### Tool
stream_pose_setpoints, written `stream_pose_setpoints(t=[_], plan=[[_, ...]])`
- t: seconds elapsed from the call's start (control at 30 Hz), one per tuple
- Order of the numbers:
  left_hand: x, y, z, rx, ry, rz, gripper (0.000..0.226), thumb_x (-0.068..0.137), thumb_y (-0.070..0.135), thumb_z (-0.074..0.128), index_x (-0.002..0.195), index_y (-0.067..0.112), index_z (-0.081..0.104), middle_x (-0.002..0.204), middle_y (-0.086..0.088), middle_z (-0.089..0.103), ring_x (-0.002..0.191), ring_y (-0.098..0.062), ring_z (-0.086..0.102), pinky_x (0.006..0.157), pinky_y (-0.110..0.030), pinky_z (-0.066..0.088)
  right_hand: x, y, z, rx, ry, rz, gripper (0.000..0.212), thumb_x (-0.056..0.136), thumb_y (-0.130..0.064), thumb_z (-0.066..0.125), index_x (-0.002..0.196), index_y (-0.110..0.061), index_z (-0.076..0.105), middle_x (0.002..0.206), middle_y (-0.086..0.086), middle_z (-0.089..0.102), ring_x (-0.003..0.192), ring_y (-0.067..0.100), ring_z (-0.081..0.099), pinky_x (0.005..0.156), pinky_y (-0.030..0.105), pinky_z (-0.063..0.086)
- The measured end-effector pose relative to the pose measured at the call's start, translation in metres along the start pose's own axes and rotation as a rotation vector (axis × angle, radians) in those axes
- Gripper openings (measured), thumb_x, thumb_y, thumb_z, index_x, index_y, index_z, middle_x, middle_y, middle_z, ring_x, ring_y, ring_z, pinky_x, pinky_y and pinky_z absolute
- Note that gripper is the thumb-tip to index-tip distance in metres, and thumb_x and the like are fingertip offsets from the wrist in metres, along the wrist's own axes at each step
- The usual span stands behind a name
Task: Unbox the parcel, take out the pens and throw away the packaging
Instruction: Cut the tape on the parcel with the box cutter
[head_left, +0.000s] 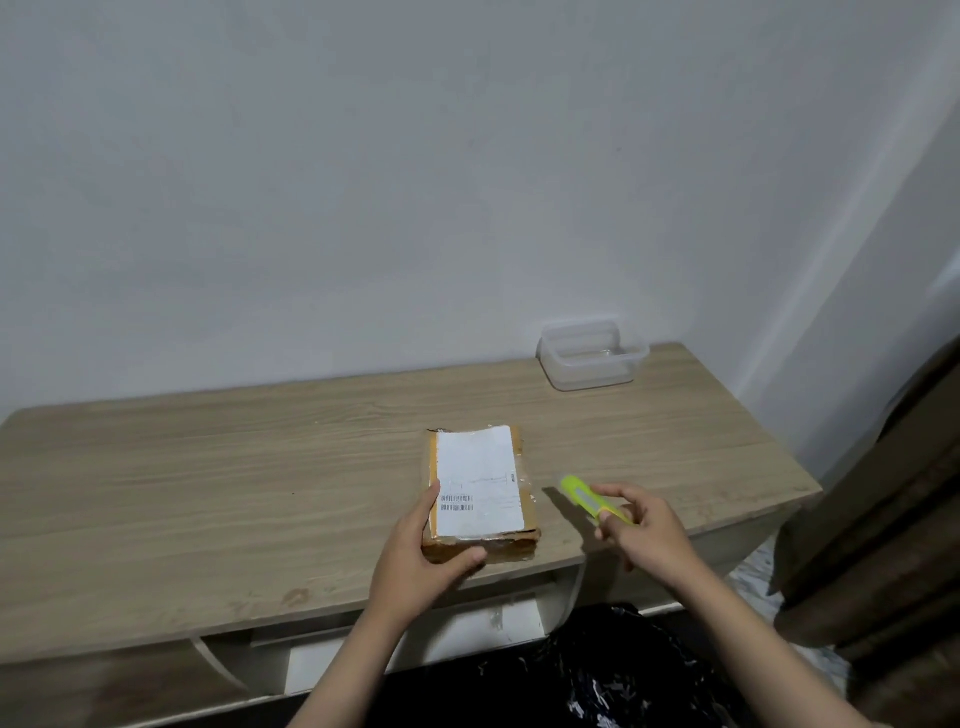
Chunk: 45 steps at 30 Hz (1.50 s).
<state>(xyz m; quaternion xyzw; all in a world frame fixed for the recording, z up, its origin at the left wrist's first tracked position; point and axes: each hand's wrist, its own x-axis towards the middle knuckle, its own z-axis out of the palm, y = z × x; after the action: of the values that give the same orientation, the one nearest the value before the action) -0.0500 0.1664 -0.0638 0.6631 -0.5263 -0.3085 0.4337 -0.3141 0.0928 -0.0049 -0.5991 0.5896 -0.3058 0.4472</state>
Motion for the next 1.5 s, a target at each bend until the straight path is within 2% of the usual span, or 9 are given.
stream_pose_setpoints(t=[0.13, 0.27, 0.37, 0.47, 0.63, 0.83, 1.07, 1.4, 1.5], plan=[[-0.005, 0.004, -0.005, -0.083, -0.023, -0.056, 0.097, 0.061, 0.047, 0.082, 0.143, 0.035, 0.032, 0.131, 0.004, 0.054, 0.114, -0.006, 0.055, 0.09, -0.011, 0.043, -0.004, 0.001, 0.002, 0.022, 0.029, -0.011, 0.034, 0.087, -0.001, 0.058, 0.103, -0.031, 0.062, 0.058, 0.0, 0.067, 0.041, 0.012, 0.048, 0.035, 0.02, 0.039], [0.016, 0.002, -0.017, -0.049, -0.005, -0.075, 0.09, 0.06, 0.067, 0.065, 0.141, 0.04, 0.034, 0.131, -0.002, 0.043, 0.123, -0.012, 0.048, 0.108, -0.037, 0.038, -0.004, 0.004, 0.003, 0.05, 0.038, -0.004, 0.035, 0.088, -0.003, 0.058, 0.104, -0.034, 0.062, 0.065, 0.006, 0.069, 0.048, 0.017, 0.051, 0.037, 0.022, 0.04], [0.044, 0.004, -0.024, -0.118, -0.055, -0.085, 0.069, 0.062, 0.057, 0.067, 0.126, 0.048, 0.044, 0.142, -0.005, 0.035, 0.136, -0.014, 0.031, 0.114, -0.038, 0.028, -0.006, 0.004, 0.004, 0.055, 0.029, -0.009, 0.036, 0.088, -0.002, 0.058, 0.106, -0.033, 0.062, 0.065, 0.007, 0.068, 0.041, 0.009, 0.049, 0.036, 0.021, 0.039], [0.071, 0.005, -0.029, -0.153, -0.154, -0.106, 0.063, 0.055, 0.035, 0.073, 0.117, 0.033, 0.058, 0.147, -0.011, 0.037, 0.141, -0.02, 0.027, 0.113, -0.036, 0.028, -0.01, 0.005, 0.004, 0.068, 0.014, 0.0, 0.037, 0.088, -0.002, 0.058, 0.105, -0.034, 0.062, 0.066, 0.006, 0.07, 0.049, 0.017, 0.053, 0.036, 0.02, 0.039], [0.092, 0.015, -0.034, -0.12, -0.306, -0.13, 0.057, 0.052, 0.011, 0.071, 0.108, 0.016, 0.064, 0.123, -0.013, 0.051, 0.107, -0.019, 0.055, 0.084, -0.012, 0.045, -0.017, 0.01, 0.002, 0.071, 0.007, -0.001, 0.037, 0.088, -0.002, 0.058, 0.106, -0.034, 0.062, 0.058, -0.001, 0.07, 0.057, 0.028, 0.055, 0.035, 0.021, 0.039], [0.063, -0.004, -0.032, 0.026, -0.193, -0.111, 0.069, 0.042, 0.06, 0.085, 0.106, 0.047, 0.065, 0.115, -0.002, 0.055, 0.111, -0.011, 0.052, 0.103, -0.03, 0.04, -0.017, 0.012, 0.004, 0.082, 0.034, -0.009, 0.035, 0.088, -0.001, 0.056, 0.107, -0.031, 0.062, 0.055, -0.003, 0.068, 0.061, 0.03, 0.055, 0.033, 0.02, 0.038], [0.01, 0.008, -0.012, 0.172, -0.011, -0.041, 0.089, 0.035, 0.08, 0.064, 0.119, 0.05, 0.055, 0.097, 0.008, 0.046, 0.092, -0.003, 0.053, 0.079, -0.019, 0.044, -0.017, 0.006, 0.015, 0.066, 0.119, -0.003, 0.033, 0.088, 0.0, 0.056, 0.102, -0.029, 0.061, 0.056, -0.001, 0.064, 0.04, 0.007, 0.046, 0.034, 0.017, 0.036], [0.025, 0.013, -0.023, 0.442, -0.249, -0.036, 0.117, 0.034, 0.099, 0.041, 0.139, 0.06, 0.007, 0.151, 0.008, 0.032, 0.137, -0.013, 0.035, 0.104, -0.029, 0.036, -0.024, 0.0, 0.011, 0.0, 0.19, 0.041, 0.031, 0.088, -0.003, 0.056, 0.102, -0.03, 0.061, 0.063, 0.004, 0.066, 0.034, 0.002, 0.045, 0.036, 0.018, 0.039], [0.025, 0.013, -0.023, 0.342, -0.283, -0.005, 0.116, 0.041, 0.09, 0.057, 0.141, 0.054, 0.01, 0.151, 0.019, 0.031, 0.137, -0.003, 0.032, 0.103, -0.022, 0.035, -0.029, -0.002, 0.007, -0.109, 0.173, 0.017, 0.03, 0.087, -0.007, 0.058, 0.111, -0.024, 0.064, 0.072, 0.005, 0.068, 0.044, 0.003, 0.051, 0.045, 0.017, 0.042]])
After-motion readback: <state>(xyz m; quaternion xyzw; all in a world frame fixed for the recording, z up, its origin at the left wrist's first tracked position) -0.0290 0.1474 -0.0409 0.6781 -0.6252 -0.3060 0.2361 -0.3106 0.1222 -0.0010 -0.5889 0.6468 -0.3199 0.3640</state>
